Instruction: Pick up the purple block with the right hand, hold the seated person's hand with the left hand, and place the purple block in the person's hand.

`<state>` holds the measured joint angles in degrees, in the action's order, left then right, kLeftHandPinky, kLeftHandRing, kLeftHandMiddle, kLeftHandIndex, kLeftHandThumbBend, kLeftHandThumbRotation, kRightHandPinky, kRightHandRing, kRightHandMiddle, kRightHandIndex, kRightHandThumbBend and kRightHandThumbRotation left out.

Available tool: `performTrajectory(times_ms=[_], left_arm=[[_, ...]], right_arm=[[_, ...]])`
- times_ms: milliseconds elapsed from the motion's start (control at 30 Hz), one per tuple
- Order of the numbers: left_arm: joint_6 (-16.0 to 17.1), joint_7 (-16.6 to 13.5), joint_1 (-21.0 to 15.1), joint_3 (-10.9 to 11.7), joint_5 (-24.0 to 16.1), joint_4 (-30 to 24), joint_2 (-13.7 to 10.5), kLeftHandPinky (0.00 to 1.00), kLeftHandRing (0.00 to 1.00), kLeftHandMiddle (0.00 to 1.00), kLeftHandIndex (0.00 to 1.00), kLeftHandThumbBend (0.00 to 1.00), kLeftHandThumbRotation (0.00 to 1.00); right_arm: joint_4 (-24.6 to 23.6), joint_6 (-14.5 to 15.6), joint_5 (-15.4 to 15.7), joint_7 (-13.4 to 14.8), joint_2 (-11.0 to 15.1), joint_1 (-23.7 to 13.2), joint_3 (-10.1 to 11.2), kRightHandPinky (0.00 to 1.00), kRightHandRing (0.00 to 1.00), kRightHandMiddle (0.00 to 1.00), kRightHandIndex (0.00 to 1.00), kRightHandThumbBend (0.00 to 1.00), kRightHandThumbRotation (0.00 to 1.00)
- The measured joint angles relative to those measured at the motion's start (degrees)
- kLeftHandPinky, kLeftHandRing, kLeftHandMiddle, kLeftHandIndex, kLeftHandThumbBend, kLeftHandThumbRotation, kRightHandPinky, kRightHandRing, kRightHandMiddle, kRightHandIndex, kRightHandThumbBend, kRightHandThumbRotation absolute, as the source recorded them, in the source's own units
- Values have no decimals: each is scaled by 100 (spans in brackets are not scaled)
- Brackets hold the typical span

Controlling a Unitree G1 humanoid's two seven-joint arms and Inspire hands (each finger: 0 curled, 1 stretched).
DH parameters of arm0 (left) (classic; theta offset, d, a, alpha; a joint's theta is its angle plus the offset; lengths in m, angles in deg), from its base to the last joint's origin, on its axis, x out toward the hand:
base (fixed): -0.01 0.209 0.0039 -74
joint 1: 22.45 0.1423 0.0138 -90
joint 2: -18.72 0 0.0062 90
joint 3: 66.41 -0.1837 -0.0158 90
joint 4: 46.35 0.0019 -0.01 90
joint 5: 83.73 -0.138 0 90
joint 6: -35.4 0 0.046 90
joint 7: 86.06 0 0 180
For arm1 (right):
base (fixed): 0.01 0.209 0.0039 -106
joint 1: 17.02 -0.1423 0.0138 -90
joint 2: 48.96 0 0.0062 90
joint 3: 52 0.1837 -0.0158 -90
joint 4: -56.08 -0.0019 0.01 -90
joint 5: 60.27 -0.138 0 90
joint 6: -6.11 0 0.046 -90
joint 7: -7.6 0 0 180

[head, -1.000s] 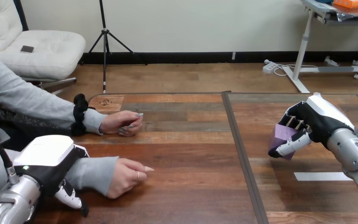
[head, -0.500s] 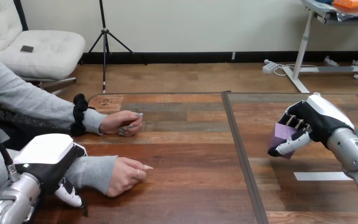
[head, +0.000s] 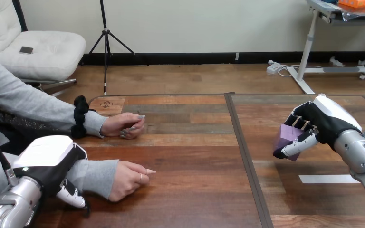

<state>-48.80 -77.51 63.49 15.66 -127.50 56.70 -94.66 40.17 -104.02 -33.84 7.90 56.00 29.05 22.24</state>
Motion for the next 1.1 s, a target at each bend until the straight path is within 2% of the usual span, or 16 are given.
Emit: performTrajectory(times_ms=[667, 1100], left_arm=[[339, -590, 26, -18, 287, 314, 27, 22, 30, 37, 39, 78, 0], [445, -807, 101, -18, 343, 345, 43, 21, 27, 36, 38, 76, 0]], right_arm=[[0, -18, 0, 0, 0, 0, 5, 36, 41, 46, 46, 84, 0], [0, -18, 4, 0, 0, 0, 5, 38, 43, 47, 46, 84, 0]])
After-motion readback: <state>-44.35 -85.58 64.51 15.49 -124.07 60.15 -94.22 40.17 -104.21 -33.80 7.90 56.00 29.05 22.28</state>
